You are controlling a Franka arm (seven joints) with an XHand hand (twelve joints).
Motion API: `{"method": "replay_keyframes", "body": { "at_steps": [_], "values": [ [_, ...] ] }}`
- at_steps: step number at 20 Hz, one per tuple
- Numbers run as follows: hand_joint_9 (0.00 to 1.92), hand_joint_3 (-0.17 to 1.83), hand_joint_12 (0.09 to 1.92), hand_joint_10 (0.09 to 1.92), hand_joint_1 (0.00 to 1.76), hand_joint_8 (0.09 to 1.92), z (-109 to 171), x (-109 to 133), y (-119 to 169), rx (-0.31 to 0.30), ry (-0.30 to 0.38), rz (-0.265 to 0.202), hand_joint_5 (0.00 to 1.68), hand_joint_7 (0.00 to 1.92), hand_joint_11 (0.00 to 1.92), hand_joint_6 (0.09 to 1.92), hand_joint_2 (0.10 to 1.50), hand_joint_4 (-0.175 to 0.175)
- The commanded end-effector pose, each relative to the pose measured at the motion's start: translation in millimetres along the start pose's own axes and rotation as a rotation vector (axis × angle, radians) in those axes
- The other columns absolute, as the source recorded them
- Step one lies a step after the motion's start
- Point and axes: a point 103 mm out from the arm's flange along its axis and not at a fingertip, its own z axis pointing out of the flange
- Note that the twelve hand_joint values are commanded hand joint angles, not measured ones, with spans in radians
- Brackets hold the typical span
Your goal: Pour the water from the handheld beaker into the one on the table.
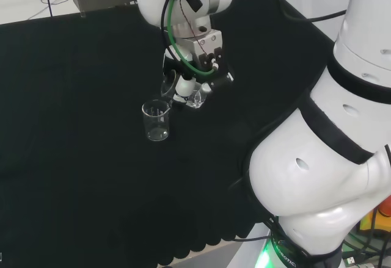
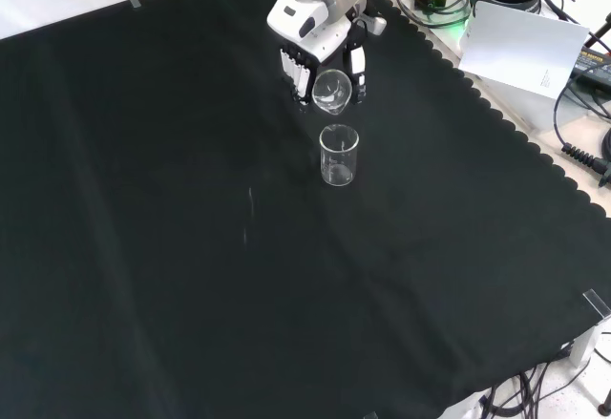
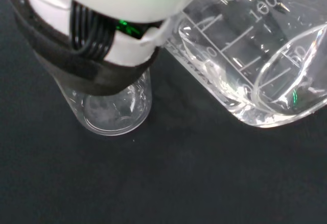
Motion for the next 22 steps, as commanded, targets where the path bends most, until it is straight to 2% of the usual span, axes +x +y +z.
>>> {"method": "replay_keyframes", "body": {
  "at_steps": [1,7,12,18,22],
  "values": [
    [1.68,0.56,0.66,0.09,1.18,0.09,2.1,10.0,6.4,0.057,-0.085,0.004,1.33,1.64,1.51,0.53,0.7,-0.015],
    [1.68,0.56,0.66,0.09,1.18,0.09,2.9,14.3,9.1,0.099,-0.158,0.015,1.32,1.64,1.51,0.54,0.7,-0.012],
    [1.68,0.55,0.66,0.09,1.17,0.09,3.1,13.0,9.7,0.128,-0.17,0.029,1.32,1.64,1.51,0.55,0.7,-0.008],
    [1.68,0.55,0.66,0.09,1.17,0.09,0.6,14.3,9.3,0.133,-0.183,0.027,1.32,1.64,1.51,0.55,0.7,-0.008],
    [1.68,0.55,0.66,0.09,1.17,0.09,-1.6,16.7,9.7,0.14,-0.222,0.027,1.32,1.64,1.51,0.55,0.7,-0.007]
  ]
}}
